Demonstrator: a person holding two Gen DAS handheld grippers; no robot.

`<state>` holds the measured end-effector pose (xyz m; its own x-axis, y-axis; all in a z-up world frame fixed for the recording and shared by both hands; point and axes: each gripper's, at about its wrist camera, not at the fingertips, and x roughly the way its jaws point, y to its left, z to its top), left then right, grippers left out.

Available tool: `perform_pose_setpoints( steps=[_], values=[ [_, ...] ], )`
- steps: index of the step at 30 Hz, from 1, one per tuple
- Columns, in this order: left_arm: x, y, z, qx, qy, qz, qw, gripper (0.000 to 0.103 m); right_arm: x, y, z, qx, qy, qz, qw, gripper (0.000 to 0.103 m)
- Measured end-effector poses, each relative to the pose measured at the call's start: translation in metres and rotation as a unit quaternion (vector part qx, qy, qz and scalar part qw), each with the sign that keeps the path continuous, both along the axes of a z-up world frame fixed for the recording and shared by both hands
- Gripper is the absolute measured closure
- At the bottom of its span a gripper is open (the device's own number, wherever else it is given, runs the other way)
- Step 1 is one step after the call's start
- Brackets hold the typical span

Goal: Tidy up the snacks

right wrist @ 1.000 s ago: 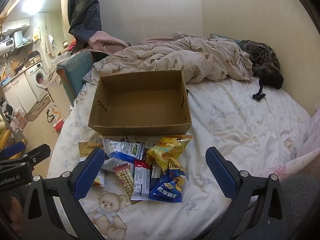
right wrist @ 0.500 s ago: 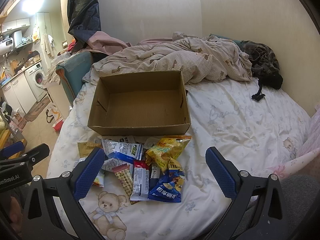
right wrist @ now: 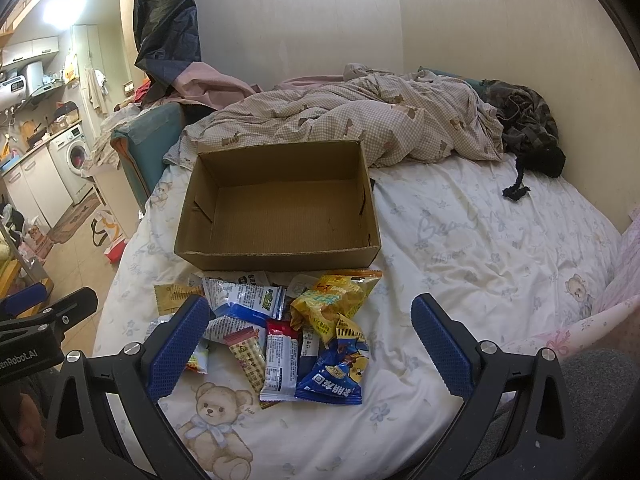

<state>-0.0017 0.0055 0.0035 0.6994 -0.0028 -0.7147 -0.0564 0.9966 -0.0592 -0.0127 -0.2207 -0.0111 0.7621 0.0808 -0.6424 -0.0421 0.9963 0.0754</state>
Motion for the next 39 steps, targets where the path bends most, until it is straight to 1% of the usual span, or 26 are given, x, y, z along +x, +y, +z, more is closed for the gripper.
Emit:
perform_pose_setpoints(
  steps=[8,14,39],
  values=[
    [-0.0015,0.0004,-0.0047,0.000,0.000,-0.001,1.0000,0.000,0.0021,-0.0015,0.0012,0.000,0.000,0.000,1.000,0.000],
    [0.0011,-0.0059,-0.0047,0.001,0.000,0.000,1.0000,0.000,0.0011,-0.0034,0.0003,0.001,0.000,-0.001,1.000,0.000],
    [0.0014,-0.0056,-0.0046,0.000,0.001,0.000,1.0000,0.000,0.0025,-0.0057,-0.0017,-0.003,0.001,-0.006,1.000,0.000]
  ],
)
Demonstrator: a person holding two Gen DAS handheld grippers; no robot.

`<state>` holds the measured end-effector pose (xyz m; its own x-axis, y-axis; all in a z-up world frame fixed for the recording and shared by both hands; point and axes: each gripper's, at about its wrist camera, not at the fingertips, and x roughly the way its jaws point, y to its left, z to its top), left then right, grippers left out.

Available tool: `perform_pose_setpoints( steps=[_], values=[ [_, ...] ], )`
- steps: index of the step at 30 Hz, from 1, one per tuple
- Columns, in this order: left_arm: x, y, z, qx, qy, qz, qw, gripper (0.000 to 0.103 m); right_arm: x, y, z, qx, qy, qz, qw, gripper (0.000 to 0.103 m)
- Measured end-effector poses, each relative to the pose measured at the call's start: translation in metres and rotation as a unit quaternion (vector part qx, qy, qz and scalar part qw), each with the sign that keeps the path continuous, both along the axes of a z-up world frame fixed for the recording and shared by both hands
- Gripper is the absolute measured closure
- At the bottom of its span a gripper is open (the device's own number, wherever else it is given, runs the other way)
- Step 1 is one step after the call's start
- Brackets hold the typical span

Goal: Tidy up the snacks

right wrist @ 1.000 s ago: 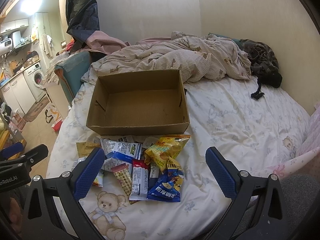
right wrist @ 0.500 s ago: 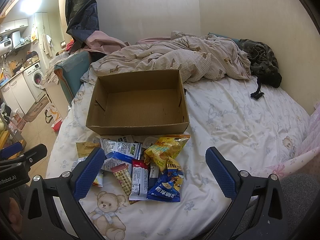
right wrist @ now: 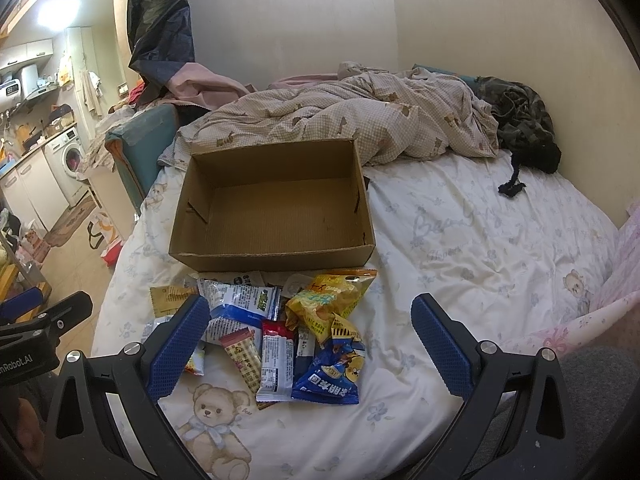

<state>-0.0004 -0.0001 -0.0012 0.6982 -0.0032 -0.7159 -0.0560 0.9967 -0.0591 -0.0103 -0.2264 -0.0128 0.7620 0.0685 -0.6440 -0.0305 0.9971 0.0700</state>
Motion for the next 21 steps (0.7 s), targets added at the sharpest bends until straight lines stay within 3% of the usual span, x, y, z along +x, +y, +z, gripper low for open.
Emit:
perform_pose_setpoints(
  steps=[21],
  values=[
    [0.003,0.004,-0.001,0.012,0.012,0.006,0.9998,0.000,0.000,-0.014,0.007,0.008,0.003,-0.032,0.999,0.000]
  ],
)
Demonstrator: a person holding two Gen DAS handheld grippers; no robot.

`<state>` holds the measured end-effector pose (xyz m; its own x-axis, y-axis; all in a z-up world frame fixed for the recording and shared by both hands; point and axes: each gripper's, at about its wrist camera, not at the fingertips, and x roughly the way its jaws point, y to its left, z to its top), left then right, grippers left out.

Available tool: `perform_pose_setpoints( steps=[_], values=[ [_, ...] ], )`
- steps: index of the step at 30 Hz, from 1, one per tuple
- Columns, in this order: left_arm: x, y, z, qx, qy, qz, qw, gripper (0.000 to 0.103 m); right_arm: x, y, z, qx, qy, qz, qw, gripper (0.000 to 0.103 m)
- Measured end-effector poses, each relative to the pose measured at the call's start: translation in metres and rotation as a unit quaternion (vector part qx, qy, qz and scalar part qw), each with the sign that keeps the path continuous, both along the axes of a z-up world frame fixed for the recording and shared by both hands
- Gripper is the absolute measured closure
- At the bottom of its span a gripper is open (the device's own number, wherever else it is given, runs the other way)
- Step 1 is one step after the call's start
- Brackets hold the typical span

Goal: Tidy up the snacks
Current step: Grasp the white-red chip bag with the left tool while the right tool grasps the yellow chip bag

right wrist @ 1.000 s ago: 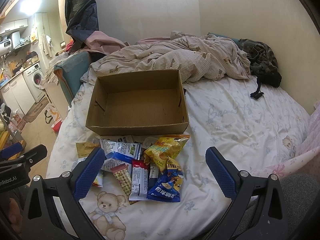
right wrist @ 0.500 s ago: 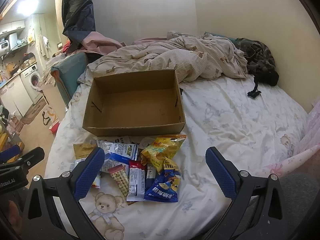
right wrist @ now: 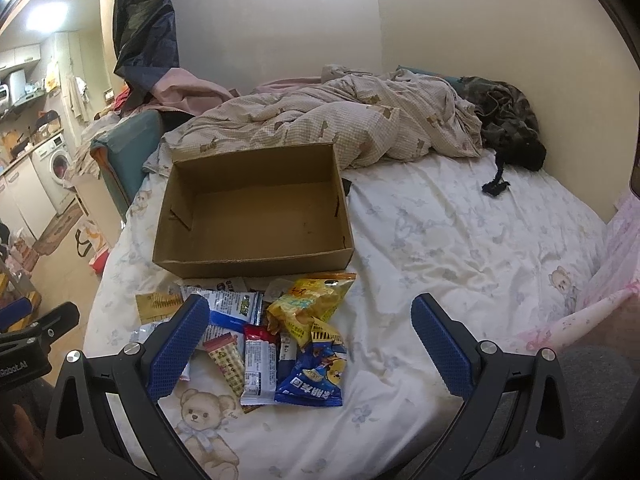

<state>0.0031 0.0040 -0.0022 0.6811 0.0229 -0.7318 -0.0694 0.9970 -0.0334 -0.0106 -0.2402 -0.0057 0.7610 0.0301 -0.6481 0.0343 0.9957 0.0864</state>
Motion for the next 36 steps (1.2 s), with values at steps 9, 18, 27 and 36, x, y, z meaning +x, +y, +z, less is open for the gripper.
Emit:
perform_pose_setpoints(
  steps=[9,18,27,36],
  values=[
    [0.048,0.019,-0.012,0.031,0.087,0.029,0.9953,0.000,0.057,-0.038,-0.007,0.100,0.107,-0.005,0.989,0.000],
    [0.106,0.033,-0.058,-0.035,0.210,0.036,0.9763,0.000,0.122,-0.046,-0.070,0.166,0.256,-0.001,0.952,0.000],
    [0.112,0.019,-0.116,-0.057,0.297,0.027,0.9528,0.005,0.157,-0.047,-0.116,0.203,0.307,-0.015,0.930,0.002],
    [0.120,0.000,-0.149,-0.081,0.313,0.025,0.9459,0.026,0.175,-0.048,-0.156,0.252,0.364,-0.029,0.896,0.024]
  ],
)
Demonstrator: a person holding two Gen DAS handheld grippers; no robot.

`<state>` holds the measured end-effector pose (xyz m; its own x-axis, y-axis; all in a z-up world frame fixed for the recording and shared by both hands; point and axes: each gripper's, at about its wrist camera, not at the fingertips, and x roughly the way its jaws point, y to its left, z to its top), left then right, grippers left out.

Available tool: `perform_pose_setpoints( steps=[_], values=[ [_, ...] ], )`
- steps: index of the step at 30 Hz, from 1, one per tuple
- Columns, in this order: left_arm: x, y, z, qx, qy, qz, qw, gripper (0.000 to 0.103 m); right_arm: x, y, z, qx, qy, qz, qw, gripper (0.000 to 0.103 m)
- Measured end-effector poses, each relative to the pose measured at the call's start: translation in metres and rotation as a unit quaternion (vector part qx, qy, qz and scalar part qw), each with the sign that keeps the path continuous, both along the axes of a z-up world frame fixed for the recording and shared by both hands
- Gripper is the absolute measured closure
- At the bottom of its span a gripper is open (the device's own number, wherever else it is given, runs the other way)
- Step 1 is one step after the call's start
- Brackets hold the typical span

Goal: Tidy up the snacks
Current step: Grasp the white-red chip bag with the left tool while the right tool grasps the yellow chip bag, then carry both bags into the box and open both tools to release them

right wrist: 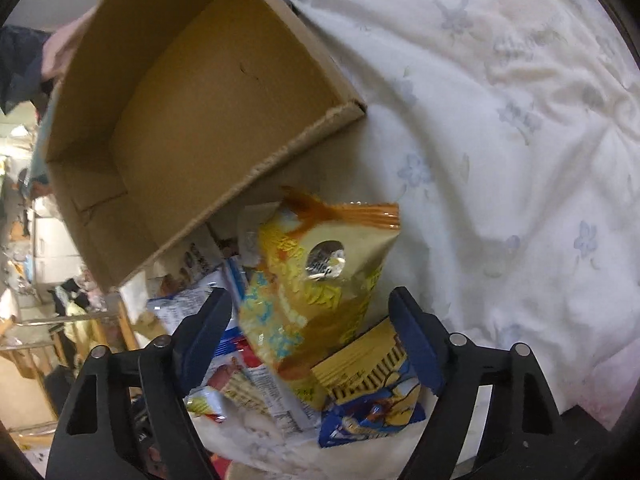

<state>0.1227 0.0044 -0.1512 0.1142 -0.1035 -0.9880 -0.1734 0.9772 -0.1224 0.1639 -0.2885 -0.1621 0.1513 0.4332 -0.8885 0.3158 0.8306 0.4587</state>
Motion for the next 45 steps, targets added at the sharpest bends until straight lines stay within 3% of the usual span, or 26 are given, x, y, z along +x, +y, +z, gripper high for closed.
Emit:
perform_pose_setpoints(
  steps=[2,4,5,7,13,23,28,33,38,45],
  values=[
    [0.001,-0.001,-0.007,-0.006,0.011,0.003,0.9999,0.040,0.003,0.002,-0.001,0.001,-0.003,0.004,1.000,0.029],
    [-0.001,-0.003,-0.014,-0.021,0.031,0.004,0.9993,0.044,0.004,0.005,0.002,-0.007,-0.007,0.016,1.000,0.044],
    [-0.001,-0.003,-0.016,-0.026,0.034,0.005,0.9990,0.052,0.004,0.010,0.004,-0.015,-0.011,0.027,0.999,0.047],
    [-0.002,-0.006,-0.015,-0.026,0.033,0.001,0.9991,0.058,0.004,0.014,0.011,-0.014,-0.029,0.042,0.999,0.060],
    [-0.005,-0.010,-0.007,-0.024,0.025,-0.006,0.9994,0.071,-0.007,0.015,0.026,0.016,-0.056,0.065,0.996,0.067],
    [-0.022,0.004,0.014,-0.026,-0.006,0.000,0.9996,0.072,-0.034,0.021,0.057,0.059,-0.104,0.104,0.987,0.068],
    [-0.041,0.015,0.017,-0.005,-0.023,0.005,0.9997,0.072,-0.040,0.034,0.068,0.076,-0.132,0.122,0.981,0.068],
    [-0.060,0.012,0.056,0.007,-0.074,0.012,0.9971,0.072,-0.044,0.038,0.098,0.096,-0.203,0.126,0.966,0.068],
    [-0.058,0.004,0.108,0.029,-0.156,-0.007,0.9873,0.072,-0.049,0.034,0.138,0.026,-0.304,0.121,0.944,0.068],
    [-0.024,-0.005,0.157,0.052,-0.223,-0.060,0.9716,0.072,-0.041,0.035,0.166,-0.051,-0.363,0.115,0.923,0.068]
  ],
)
